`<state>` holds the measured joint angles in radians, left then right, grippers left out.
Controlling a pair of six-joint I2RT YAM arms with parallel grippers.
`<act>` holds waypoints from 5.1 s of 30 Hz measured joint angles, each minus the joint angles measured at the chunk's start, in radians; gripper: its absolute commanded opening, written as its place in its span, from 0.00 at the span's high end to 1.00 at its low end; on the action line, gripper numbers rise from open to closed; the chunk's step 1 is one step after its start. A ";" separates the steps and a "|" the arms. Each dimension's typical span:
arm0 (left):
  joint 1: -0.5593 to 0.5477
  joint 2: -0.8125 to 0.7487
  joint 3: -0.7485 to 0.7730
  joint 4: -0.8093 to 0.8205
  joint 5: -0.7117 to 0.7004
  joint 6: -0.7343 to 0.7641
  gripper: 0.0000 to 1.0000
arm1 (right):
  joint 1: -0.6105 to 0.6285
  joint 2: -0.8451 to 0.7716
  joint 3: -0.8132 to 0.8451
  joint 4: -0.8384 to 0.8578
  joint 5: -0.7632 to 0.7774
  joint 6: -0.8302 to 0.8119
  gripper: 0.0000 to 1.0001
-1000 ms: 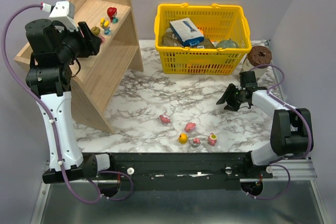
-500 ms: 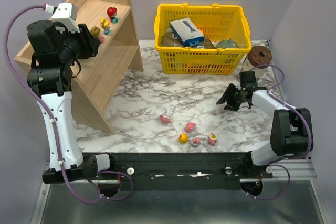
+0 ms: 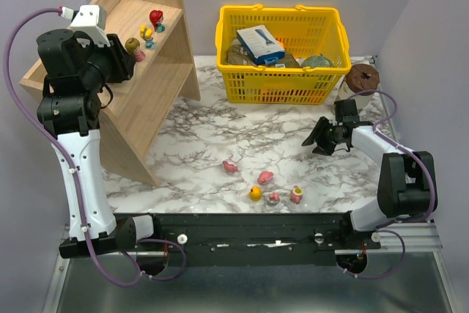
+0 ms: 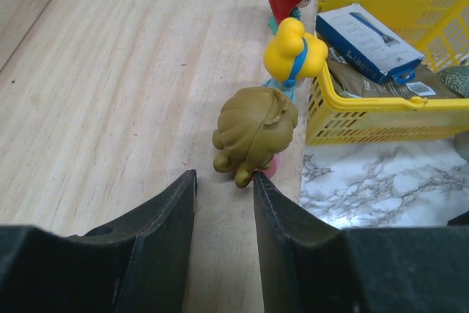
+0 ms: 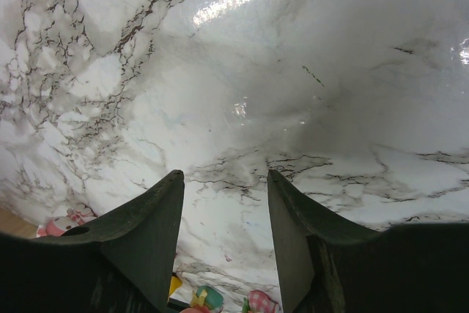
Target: Place and organize the plastic toys onto the shelf
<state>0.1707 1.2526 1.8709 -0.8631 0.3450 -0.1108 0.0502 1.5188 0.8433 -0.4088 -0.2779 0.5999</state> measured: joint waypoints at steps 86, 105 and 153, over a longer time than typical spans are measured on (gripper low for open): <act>-1.225 -0.022 -0.491 0.204 -0.442 -0.117 0.25 | 0.049 -0.240 -0.107 -0.015 0.007 -0.044 0.29; -1.304 0.188 -0.650 0.217 -0.504 -0.624 0.31 | 0.067 -0.340 -0.125 -0.029 -0.028 -0.129 0.30; -1.331 0.320 -0.960 0.518 -0.458 -0.682 1.00 | 0.119 -0.476 -0.129 -0.128 -0.010 -0.155 0.30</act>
<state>-1.1606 1.5726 0.9112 -0.3450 -0.1127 -0.7929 0.1696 1.0428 0.7143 -0.5369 -0.2882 0.4446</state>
